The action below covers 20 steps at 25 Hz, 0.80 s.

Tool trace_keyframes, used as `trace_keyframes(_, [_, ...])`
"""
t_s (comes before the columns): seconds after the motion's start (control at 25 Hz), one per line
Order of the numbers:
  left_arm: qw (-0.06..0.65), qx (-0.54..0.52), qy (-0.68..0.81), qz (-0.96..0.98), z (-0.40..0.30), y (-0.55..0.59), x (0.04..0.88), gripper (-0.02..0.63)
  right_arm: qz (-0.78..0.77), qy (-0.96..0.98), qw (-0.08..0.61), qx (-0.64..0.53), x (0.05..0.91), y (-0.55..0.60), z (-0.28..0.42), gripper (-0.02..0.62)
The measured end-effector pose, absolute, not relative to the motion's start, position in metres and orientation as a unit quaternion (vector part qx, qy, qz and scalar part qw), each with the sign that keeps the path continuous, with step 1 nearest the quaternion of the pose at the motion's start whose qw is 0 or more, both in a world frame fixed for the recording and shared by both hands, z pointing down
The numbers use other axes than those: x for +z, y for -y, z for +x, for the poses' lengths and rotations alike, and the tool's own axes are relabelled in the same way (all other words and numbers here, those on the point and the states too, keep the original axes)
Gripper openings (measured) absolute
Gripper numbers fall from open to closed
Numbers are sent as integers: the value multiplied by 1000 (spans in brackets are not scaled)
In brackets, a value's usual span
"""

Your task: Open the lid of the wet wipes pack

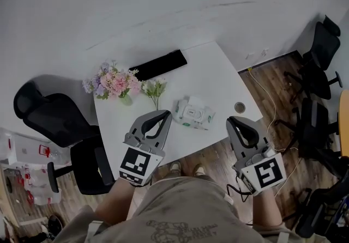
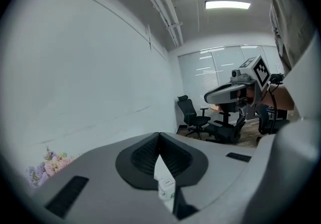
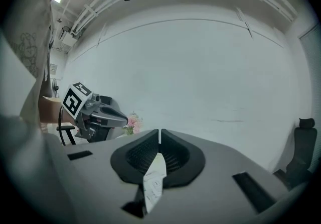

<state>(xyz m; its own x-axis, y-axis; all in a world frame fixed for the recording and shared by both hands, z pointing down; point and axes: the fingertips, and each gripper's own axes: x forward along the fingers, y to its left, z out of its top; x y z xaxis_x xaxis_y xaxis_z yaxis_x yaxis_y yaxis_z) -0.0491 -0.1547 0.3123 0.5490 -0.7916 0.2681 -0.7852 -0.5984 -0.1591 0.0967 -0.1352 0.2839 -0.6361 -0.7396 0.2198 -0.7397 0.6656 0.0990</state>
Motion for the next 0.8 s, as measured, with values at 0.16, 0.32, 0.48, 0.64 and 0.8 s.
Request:
trace_keyframes(0.16, [9,-162,-447,-880,-49,144,315,17,402,906,133,8,293,127,95,40])
trace_keyframes(0.32, [-1,-151,-445,-883,-51,146,315,17,397,907,143,16,300,129,90,40])
trace_keyframes(0.48, [3,-138,-453,-881,-53,144,307,17,394,907,149,10,296,128,88,40])
trace_keyframes(0.64, [10,-133,-453,-881,-54,145,302,17,388,909,151,-1,292,130,83,40])
trace_keyframes(0.8, [0,-139,-449,-883,-55,144,310,17,391,907,154,11,299,124,79,40])
